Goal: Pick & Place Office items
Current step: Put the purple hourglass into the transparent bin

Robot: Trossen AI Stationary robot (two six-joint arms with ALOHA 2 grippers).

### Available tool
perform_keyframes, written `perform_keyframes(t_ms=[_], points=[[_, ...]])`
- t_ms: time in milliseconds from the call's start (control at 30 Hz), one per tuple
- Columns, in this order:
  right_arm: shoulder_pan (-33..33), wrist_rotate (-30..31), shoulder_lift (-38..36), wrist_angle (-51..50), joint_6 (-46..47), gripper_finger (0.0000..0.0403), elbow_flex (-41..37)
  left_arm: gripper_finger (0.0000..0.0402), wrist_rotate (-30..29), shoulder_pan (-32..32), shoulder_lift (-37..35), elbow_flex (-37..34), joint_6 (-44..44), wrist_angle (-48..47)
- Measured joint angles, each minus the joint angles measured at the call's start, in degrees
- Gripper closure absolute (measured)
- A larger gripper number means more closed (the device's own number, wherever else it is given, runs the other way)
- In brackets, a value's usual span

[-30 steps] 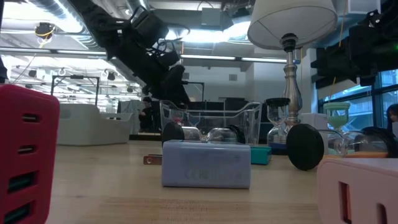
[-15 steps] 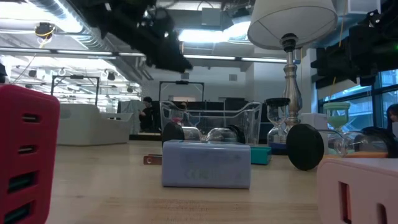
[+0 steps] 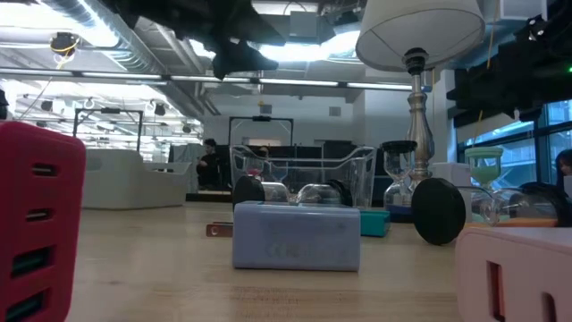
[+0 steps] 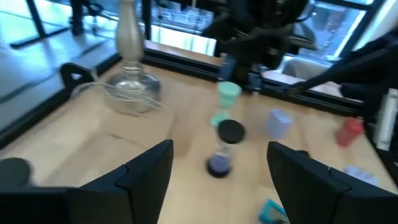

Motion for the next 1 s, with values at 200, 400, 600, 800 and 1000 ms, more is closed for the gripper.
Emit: perform_keyframes(t_ms=[200, 400, 600, 800, 1000], points=[[-0.4, -0.2, 0.0, 0.0, -6.0, 0.0114, 0.0, 0.0146, -0.8, -4.9, 0.0, 0.0, -0.8, 0.5], [-0.8, -1.8, 0.0, 0.8, 0.7, 0.0114, 0.0, 0.0146, -9.6, -9.9, 0.0, 0.0, 0.4, 0.4], [-0.8, -13.0, 0.0, 0.8, 13.7, 0.0114, 0.0, 0.0146, -14.5, -12.8, 0.0, 0.0, 3.6, 0.4], [-0.8, -20.8, 0.0, 1.6, 24.0, 0.0114, 0.0, 0.0146, -15.2, -13.6, 0.0, 0.0, 5.6, -0.2], [-0.8, -23.2, 0.0, 2.4, 26.6, 0.0114, 0.0, 0.0146, -15.2, -13.7, 0.4, 0.0, 6.7, -1.3]])
